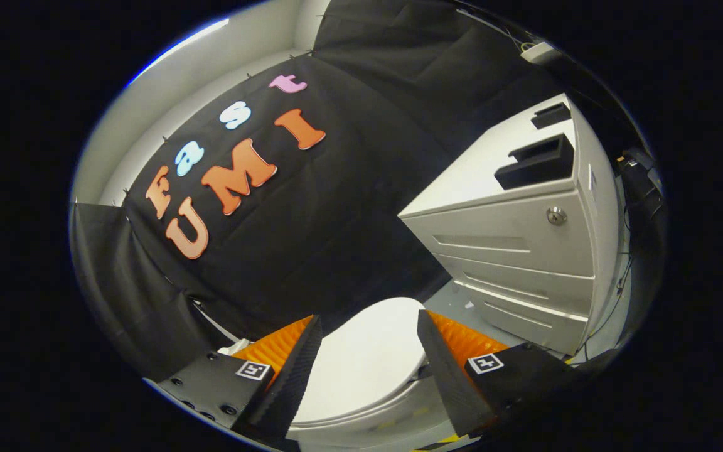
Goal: Open the toilet lid.
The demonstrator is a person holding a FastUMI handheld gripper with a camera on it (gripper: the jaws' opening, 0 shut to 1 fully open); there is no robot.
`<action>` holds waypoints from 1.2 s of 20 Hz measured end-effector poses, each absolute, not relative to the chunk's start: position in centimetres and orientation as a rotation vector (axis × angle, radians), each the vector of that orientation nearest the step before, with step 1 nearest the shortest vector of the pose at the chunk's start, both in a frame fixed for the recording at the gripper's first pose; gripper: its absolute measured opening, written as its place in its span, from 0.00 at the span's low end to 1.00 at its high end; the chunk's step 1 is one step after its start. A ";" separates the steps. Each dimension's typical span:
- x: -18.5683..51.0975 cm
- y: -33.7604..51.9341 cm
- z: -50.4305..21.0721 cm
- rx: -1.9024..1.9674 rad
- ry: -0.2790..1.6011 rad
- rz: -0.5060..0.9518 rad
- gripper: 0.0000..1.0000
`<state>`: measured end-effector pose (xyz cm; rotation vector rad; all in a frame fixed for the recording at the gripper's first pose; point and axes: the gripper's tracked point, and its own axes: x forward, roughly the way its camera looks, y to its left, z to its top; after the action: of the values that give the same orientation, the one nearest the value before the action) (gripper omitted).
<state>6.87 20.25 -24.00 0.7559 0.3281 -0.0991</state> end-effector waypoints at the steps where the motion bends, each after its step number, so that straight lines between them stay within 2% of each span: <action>1: 6.9 20.0 -25.9 0.756 0.374 -0.117 0.98; 9: 6.8 18.4 -32.6 0.765 0.503 -0.218 0.98; 22: 8.8 20.8 -38.0 0.745 0.631 -0.204 0.97; 24: 8.6 21.3 -37.9 0.802 0.654 -0.165 0.91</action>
<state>8.60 21.34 -37.93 0.8017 0.6544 -0.1649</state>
